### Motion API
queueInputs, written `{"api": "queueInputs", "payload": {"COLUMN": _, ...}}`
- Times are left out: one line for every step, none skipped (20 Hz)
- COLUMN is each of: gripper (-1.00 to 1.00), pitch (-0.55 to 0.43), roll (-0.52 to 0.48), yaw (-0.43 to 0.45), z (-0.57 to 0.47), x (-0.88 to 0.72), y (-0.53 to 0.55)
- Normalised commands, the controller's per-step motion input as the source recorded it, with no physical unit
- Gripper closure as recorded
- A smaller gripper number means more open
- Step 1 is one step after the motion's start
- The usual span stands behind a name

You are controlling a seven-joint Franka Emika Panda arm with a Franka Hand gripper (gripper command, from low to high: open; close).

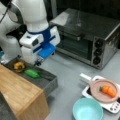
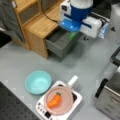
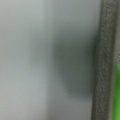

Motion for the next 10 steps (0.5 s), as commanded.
{"api": "queueInputs", "payload": {"gripper": -1.0, "pitch": 0.09, "roll": 0.126, "yaw": -0.181, "z": 0.0, "x": 0.49, "y": 0.27}}
{"api": "queueInputs", "payload": {"gripper": -1.0, "pitch": 0.095, "roll": 0.126, "yaw": -0.178, "z": 0.02, "x": 0.5, "y": 0.23}}
{"api": "queueInputs", "payload": {"gripper": -1.0, "pitch": 0.098, "roll": 0.135, "yaw": -0.175, "z": 0.05, "x": 0.52, "y": 0.19}}
{"api": "queueInputs", "payload": {"gripper": -1.0, "pitch": 0.106, "roll": 0.136, "yaw": -0.164, "z": 0.07, "x": 0.56, "y": 0.16}}
{"api": "queueInputs", "payload": {"gripper": -1.0, "pitch": 0.104, "roll": 0.128, "yaw": -0.132, "z": 0.08, "x": 0.6, "y": 0.12}}
{"api": "queueInputs", "payload": {"gripper": -1.0, "pitch": 0.105, "roll": 0.121, "yaw": -0.11, "z": 0.1, "x": 0.62, "y": 0.08}}
{"api": "queueInputs", "payload": {"gripper": -1.0, "pitch": 0.114, "roll": 0.117, "yaw": -0.105, "z": 0.11, "x": 0.61, "y": 0.05}}
{"api": "queueInputs", "payload": {"gripper": -1.0, "pitch": 0.129, "roll": 0.104, "yaw": -0.1, "z": 0.12, "x": 0.6, "y": 0.04}}
{"api": "queueInputs", "payload": {"gripper": -1.0, "pitch": 0.142, "roll": 0.077, "yaw": -0.095, "z": 0.13, "x": 0.63, "y": 0.04}}
{"api": "queueInputs", "payload": {"gripper": -1.0, "pitch": 0.135, "roll": 0.051, "yaw": -0.098, "z": 0.13, "x": 0.64, "y": 0.03}}
